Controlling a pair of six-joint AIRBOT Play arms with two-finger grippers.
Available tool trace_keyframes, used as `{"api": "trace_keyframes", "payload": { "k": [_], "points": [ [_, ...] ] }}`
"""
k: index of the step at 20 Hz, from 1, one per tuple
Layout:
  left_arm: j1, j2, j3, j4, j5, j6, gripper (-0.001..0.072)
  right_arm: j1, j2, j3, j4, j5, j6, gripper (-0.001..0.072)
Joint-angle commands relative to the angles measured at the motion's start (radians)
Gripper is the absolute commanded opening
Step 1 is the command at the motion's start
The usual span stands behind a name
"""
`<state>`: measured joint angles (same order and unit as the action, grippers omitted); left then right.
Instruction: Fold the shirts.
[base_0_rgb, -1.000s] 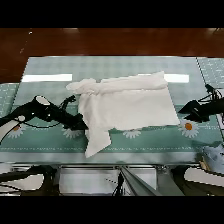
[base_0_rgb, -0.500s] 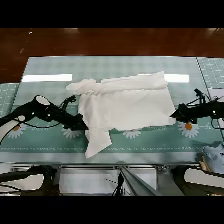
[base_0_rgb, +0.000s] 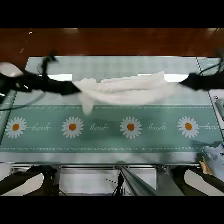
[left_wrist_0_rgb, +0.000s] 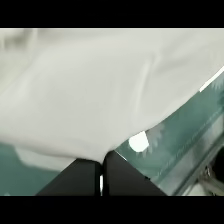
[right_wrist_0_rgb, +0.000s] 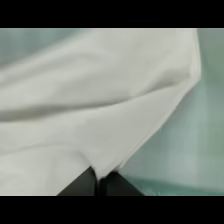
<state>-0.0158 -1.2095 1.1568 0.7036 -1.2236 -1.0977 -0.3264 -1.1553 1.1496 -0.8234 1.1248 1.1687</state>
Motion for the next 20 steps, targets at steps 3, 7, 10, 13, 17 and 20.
{"api": "trace_keyframes", "payload": {
  "k": [3, 7, 10, 13, 17, 20],
  "points": [
    [0.055, 0.261, 0.553, 0.001, 0.092, 0.002, 0.0023, 0.005, 0.303, 0.365, 0.101, -0.269, -0.004, 0.0023],
    [0.063, 0.373, 0.787, 0.086, 0.099, -0.028, 0.0023, 0.005, 0.436, 0.486, 0.007, -0.297, 0.071, 0.0023],
    [0.063, 0.447, 0.822, 0.198, -0.022, -0.157, 0.0023, 0.005, 0.514, 0.517, -0.148, -0.219, 0.18, 0.0023],
    [0.063, 0.5, 0.822, 0.313, -0.188, -0.267, 0.0023, 0.005, 0.573, 0.518, -0.295, -0.084, 0.273, 0.0023],
    [0.063, 0.508, 0.821, 0.336, -0.4, -0.388, 0.0023, 0.005, 0.586, 0.526, -0.342, 0.181, 0.285, 0.0023],
    [0.063, 0.479, 0.821, 0.336, -0.605, -0.439, 0.0023, 0.005, 0.551, 0.526, -0.428, 0.367, 0.284, 0.0023]
  ]
}}
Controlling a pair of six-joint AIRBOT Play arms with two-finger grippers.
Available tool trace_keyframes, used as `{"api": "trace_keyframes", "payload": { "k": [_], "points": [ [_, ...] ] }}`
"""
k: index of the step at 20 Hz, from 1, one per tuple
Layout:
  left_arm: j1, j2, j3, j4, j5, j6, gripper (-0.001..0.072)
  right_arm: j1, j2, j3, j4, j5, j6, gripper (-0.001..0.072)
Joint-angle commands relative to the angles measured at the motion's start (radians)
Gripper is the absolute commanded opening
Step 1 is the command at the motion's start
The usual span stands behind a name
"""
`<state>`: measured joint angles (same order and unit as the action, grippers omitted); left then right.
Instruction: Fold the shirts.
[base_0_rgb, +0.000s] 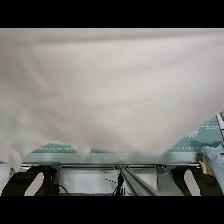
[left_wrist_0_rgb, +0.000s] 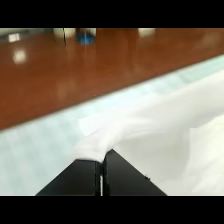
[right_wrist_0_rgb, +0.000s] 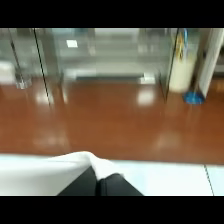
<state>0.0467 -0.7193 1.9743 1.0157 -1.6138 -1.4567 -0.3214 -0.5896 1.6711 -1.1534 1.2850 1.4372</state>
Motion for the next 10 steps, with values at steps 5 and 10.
{"api": "trace_keyframes", "payload": {
  "k": [5, 10],
  "points": [
    [-0.002, -0.098, -0.127, 0.024, -0.227, -0.108, 0.0023, 0.001, -0.229, 0.004, -0.141, 0.42, -0.018, 0.0022],
    [-0.002, -0.293, -0.423, 0.024, -0.036, 0.026, 0.0024, 0.001, -0.554, 0.004, -0.079, 0.343, -0.018, 0.0023]
  ]
}}
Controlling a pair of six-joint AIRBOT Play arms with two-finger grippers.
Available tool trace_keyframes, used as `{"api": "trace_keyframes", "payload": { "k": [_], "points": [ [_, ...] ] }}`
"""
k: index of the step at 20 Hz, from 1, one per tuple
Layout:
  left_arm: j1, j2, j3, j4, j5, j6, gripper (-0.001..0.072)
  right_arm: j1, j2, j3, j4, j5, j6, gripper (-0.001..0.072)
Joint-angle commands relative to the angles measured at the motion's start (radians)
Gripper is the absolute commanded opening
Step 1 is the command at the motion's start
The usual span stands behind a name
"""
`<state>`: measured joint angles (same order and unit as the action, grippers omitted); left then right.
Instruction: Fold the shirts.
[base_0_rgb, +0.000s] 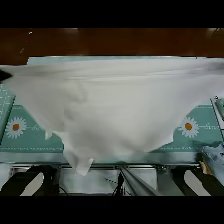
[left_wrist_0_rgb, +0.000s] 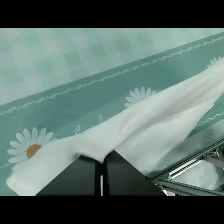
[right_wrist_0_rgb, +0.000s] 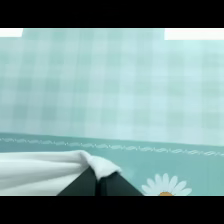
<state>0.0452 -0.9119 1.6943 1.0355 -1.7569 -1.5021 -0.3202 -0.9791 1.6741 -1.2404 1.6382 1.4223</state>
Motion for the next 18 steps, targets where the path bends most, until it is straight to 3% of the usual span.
{"api": "trace_keyframes", "payload": {
  "k": [1, 6, 11, 14, 18],
  "points": [
    [0.0, -0.156, -0.176, 0.005, 0.171, 0.087, 0.0024, 0.0, -0.227, 0.001, 0.008, -0.053, -0.003, 0.0023],
    [0.0, -0.475, -0.193, -0.051, 0.494, 0.104, 0.0024, 0.007, -0.487, 0.001, 0.155, -0.377, 0.038, 0.0023],
    [-0.006, -0.679, -0.194, -0.211, 0.696, 0.103, 0.0024, 0.112, -0.655, 0.001, 0.157, -0.61, 0.048, 0.0023],
    [-0.022, -0.766, -0.194, -0.221, 0.677, 0.103, 0.0024, 0.165, -0.745, 0.001, 0.124, -0.587, 0.079, 0.0024],
    [-0.029, -0.851, -0.194, -0.222, 0.528, 0.092, 0.0041, 0.189, -0.821, 0.001, 0.025, -0.455, 0.081, 0.0025]
  ]
}}
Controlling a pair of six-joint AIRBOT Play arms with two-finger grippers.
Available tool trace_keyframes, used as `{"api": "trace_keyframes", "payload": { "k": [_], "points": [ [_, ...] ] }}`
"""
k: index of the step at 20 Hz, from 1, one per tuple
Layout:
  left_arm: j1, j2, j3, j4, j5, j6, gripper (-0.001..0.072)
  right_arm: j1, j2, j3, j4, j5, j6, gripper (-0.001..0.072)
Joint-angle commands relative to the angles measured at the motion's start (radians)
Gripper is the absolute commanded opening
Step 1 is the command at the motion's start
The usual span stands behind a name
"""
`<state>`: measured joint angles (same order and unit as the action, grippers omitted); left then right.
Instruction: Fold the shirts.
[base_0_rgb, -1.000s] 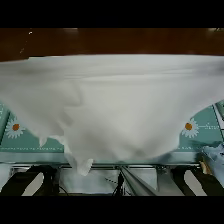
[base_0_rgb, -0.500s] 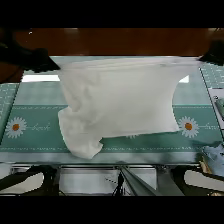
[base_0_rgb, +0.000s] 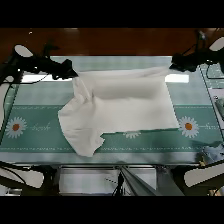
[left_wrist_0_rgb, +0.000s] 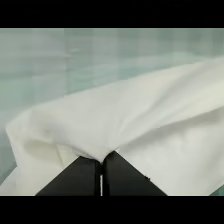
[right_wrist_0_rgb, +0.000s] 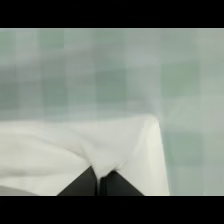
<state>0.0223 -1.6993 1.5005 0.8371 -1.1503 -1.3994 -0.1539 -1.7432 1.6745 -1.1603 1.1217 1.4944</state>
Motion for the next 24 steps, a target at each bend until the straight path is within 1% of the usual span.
{"api": "trace_keyframes", "payload": {
  "k": [1, 2, 3, 4, 5, 6, 8, 9, 11, 12, 13, 14, 17, 19, 20, 21, 23, 24],
  "points": [
    [-0.003, -0.064, 0.0, -0.023, -0.102, -0.01, 0.0139, 0.021, -0.056, 0.001, -0.054, 0.068, -0.004, 0.0064],
    [0.004, -0.058, 0.005, -0.023, -0.121, -0.011, 0.028, 0.015, -0.045, 0.001, -0.053, 0.068, -0.008, 0.0233],
    [0.018, -0.049, 0.022, -0.023, -0.149, -0.011, 0.0397, 0.006, -0.025, 0.001, -0.05, 0.077, -0.037, 0.035],
    [0.043, -0.039, 0.052, -0.021, -0.192, -0.025, 0.0419, -0.009, 0.009, 0.001, -0.055, 0.096, -0.087, 0.0374],
    [0.074, -0.027, 0.087, -0.018, -0.234, -0.039, 0.0419, -0.03, 0.053, 0.001, -0.075, 0.122, -0.13, 0.0374],
    [0.113, -0.007, 0.123, -0.009, -0.279, -0.053, 0.0419, -0.052, 0.1, 0.001, -0.119, 0.154, -0.14, 0.0374],
    [0.19, 0.059, 0.147, 0.047, -0.328, -0.087, 0.0419, -0.102, 0.195, 0.001, -0.264, 0.252, -0.139, 0.0374],
    [0.219, 0.096, 0.143, 0.099, -0.354, -0.098, 0.0419, -0.134, 0.232, 0.0, -0.314, 0.299, -0.132, 0.0376],
    [0.248, 0.171, 0.1, 0.238, -0.432, -0.093, 0.0418, -0.221, 0.278, -0.002, -0.306, 0.368, -0.117, 0.0381],
    [0.251, 0.213, 0.043, 0.299, -0.459, -0.073, 0.042, -0.256, 0.289, -0.006, -0.298, 0.394, -0.117, 0.0381],
    [0.252, 0.262, -0.04, 0.329, -0.452, -0.068, 0.0438, -0.29, 0.304, -0.028, -0.269, 0.403, -0.117, 0.0387],
    [0.251, 0.325, -0.161, 0.325, -0.406, -0.077, 0.0442, -0.316, 0.322, -0.064, -0.229, 0.405, -0.122, 0.0429],
    [0.252, 0.519, -0.57, 0.285, -0.22, -0.066, 0.0456, -0.357, 0.389, -0.243, -0.143, 0.388, -0.168, 0.0436],
    [0.266, 0.596, -0.773, 0.285, -0.175, -0.049, 0.0455, -0.356, 0.434, -0.36, -0.137, 0.336, -0.182, 0.0436],
    [0.274, 0.62, -0.853, 0.285, -0.159, -0.048, 0.0456, -0.356, 0.448, -0.403, -0.127, 0.316, -0.19, 0.0436],
    [0.279, 0.628, -0.908, 0.285, -0.155, -0.026, 0.0456, -0.356, 0.457, -0.439, -0.12, 0.31, -0.197, 0.0436],
    [0.281, 0.628, -0.977, 0.293, -0.152, 0.029, 0.0455, -0.356, 0.458, -0.476, -0.12, 0.31, -0.2, 0.0436],
    [0.288, 0.628, -0.989, 0.292, -0.146, 0.037, 0.0456, -0.356, 0.458, -0.483, -0.12, 0.31, -0.2, 0.0436]
  ]
}}
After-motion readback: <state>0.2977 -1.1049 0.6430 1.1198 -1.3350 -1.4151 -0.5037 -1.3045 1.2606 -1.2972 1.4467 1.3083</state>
